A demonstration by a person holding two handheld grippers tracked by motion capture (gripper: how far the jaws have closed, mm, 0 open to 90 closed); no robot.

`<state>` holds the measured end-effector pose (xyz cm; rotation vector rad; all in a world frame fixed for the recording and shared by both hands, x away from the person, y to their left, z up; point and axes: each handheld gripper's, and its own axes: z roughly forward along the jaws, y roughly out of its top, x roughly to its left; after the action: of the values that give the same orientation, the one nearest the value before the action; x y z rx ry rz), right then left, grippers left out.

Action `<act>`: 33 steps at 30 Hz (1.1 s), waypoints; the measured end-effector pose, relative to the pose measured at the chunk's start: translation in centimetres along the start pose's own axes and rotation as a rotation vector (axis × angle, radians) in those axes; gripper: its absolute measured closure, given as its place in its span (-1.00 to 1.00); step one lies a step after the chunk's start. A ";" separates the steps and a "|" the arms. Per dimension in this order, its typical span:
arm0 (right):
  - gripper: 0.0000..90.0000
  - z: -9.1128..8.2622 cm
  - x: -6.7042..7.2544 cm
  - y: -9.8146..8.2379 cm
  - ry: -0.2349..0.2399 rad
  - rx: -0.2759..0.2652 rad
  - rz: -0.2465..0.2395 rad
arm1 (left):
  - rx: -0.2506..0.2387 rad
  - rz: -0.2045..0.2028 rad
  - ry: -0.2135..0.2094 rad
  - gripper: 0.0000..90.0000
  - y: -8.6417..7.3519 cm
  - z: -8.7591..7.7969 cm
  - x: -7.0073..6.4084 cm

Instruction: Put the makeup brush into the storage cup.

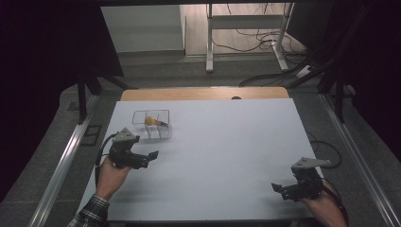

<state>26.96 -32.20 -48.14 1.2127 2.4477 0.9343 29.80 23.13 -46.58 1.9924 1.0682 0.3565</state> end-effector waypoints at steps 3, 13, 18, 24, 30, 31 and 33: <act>-1.00 0.0 0.0 0.0 0.000 -0.003 0.002 | 0.001 0.001 0.002 -0.99 -0.1 -0.2 -0.1; -1.00 -0.1 -0.1 0.0 -0.003 -0.012 0.002 | 0.005 -0.005 0.010 -0.99 -0.8 -0.9 -0.2; -1.00 0.0 -0.1 0.0 -0.003 -0.010 0.004 | 0.005 -0.009 0.010 -0.99 -1.1 -1.2 -0.4; -1.00 0.0 -0.1 0.0 -0.005 -0.008 0.002 | 0.007 -0.011 0.008 -0.99 -1.4 -1.6 -0.6; -1.00 0.0 -0.1 0.0 -0.005 -0.009 0.003 | 0.007 -0.008 0.016 -0.99 -1.8 -2.0 -0.9; -1.00 0.0 -0.1 0.0 -0.005 -0.009 0.002 | 0.006 -0.009 0.016 -0.99 -1.9 -2.1 -0.9; -1.00 0.0 -0.1 0.0 -0.004 -0.009 -0.001 | 0.007 -0.009 0.019 -0.99 -2.0 -2.3 -1.0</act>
<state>27.02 -32.29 -48.15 1.2096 2.4374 0.9410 26.77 24.20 -46.62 1.9933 1.0909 0.3688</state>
